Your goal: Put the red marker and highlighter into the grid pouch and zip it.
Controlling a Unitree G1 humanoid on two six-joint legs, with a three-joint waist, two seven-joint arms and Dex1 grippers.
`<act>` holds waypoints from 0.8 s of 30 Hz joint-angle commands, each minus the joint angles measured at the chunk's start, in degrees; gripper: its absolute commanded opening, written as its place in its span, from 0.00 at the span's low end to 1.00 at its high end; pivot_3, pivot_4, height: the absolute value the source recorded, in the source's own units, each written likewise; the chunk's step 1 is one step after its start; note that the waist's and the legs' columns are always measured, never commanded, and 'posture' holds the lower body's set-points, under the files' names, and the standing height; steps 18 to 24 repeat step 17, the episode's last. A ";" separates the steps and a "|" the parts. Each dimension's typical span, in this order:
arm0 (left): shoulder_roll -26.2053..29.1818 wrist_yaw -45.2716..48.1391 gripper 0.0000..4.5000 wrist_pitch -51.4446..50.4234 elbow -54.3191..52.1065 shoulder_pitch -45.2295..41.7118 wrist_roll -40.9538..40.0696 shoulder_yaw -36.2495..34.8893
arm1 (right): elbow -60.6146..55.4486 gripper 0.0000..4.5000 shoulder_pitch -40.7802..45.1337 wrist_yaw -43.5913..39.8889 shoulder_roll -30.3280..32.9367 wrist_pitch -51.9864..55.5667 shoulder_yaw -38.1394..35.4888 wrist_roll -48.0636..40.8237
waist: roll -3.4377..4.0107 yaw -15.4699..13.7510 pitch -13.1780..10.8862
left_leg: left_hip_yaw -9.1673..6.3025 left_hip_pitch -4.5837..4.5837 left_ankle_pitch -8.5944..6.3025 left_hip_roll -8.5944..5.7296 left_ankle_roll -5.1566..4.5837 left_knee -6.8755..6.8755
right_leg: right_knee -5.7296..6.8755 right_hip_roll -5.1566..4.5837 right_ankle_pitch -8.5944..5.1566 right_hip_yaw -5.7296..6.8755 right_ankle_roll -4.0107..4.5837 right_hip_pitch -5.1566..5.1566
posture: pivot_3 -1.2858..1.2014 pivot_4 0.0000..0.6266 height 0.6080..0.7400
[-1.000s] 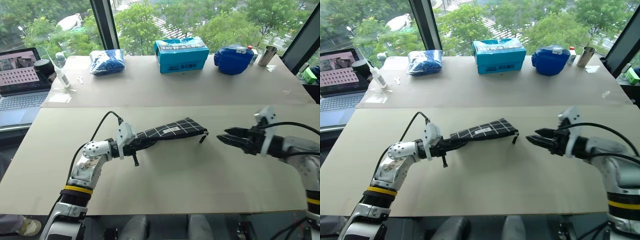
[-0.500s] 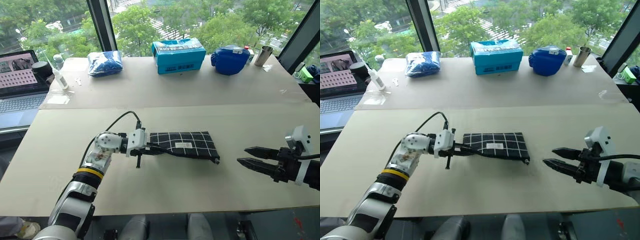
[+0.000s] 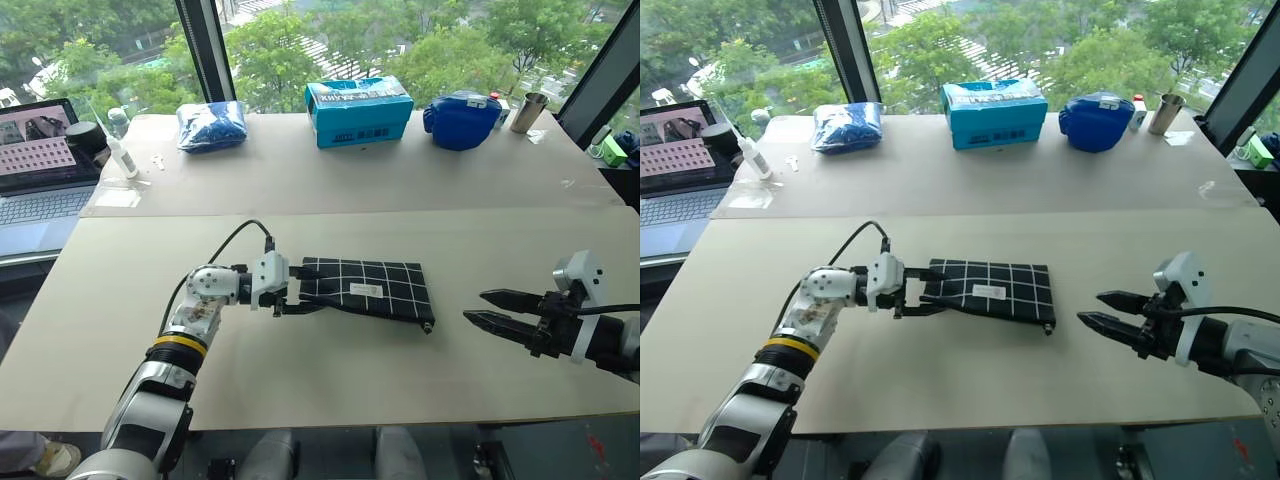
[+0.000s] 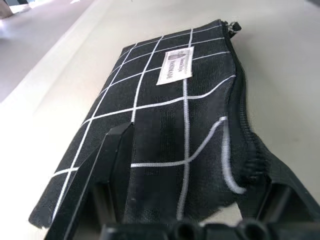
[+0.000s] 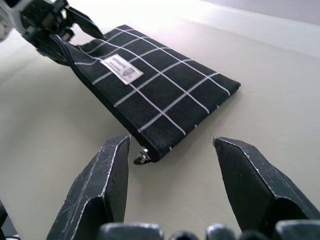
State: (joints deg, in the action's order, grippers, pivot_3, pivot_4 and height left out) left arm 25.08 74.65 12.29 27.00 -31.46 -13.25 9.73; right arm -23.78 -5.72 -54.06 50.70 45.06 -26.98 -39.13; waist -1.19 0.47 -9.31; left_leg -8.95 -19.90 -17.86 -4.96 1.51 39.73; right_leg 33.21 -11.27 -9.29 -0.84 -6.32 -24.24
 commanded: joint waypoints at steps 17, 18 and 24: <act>14.66 -21.85 0.60 -52.17 -35.65 35.68 -24.43 -33.58 | 31.98 0.66 18.01 -0.91 0.27 -22.59 12.41 18.03 | 0.21 0.25 -0.10 | 0.04 0.17 -0.23 0.04 -0.25 -0.04 | 0.01 0.03 -0.02 -0.08 0.04 -0.08 | 0.52 0.24 1.00; 14.66 -21.85 0.60 -52.17 -35.65 35.68 -24.43 -33.58 | 31.98 0.66 18.01 -0.91 0.27 -22.59 12.41 18.03 | 0.21 0.25 -0.10 | 0.04 0.17 -0.23 0.04 -0.25 -0.04 | 0.01 0.03 -0.02 -0.08 0.04 -0.08 | 0.52 0.24 1.00; 14.66 -21.85 0.60 -52.17 -35.65 35.68 -24.43 -33.58 | 31.98 0.66 18.01 -0.91 0.27 -22.59 12.41 18.03 | 0.21 0.25 -0.10 | 0.04 0.17 -0.23 0.04 -0.25 -0.04 | 0.01 0.03 -0.02 -0.08 0.04 -0.08 | 0.52 0.24 1.00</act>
